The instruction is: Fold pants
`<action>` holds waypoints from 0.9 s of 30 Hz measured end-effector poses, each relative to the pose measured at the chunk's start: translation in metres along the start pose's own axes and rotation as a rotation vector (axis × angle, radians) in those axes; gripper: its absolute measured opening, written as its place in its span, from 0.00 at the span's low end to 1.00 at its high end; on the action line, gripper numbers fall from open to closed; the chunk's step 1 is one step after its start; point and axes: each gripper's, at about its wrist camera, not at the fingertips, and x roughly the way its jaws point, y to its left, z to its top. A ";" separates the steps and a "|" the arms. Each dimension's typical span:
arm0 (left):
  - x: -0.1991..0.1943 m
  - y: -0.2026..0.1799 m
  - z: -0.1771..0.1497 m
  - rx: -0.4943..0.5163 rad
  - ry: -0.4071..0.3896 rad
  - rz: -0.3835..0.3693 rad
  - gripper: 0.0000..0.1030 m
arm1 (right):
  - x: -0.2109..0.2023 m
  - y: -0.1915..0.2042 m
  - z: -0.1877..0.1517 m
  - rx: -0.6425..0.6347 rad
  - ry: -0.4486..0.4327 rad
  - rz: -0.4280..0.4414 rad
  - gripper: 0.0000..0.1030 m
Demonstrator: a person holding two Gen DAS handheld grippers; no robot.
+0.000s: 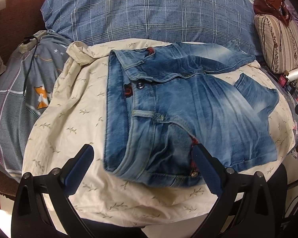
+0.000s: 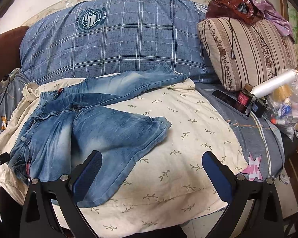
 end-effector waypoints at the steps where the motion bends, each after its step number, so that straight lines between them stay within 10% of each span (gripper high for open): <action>1: 0.002 -0.001 0.001 0.001 0.003 0.001 0.97 | 0.002 -0.001 0.001 0.002 0.004 0.000 0.98; 27: 0.021 0.061 0.013 -0.222 0.122 -0.025 0.97 | 0.080 -0.055 0.029 0.213 0.139 0.125 0.98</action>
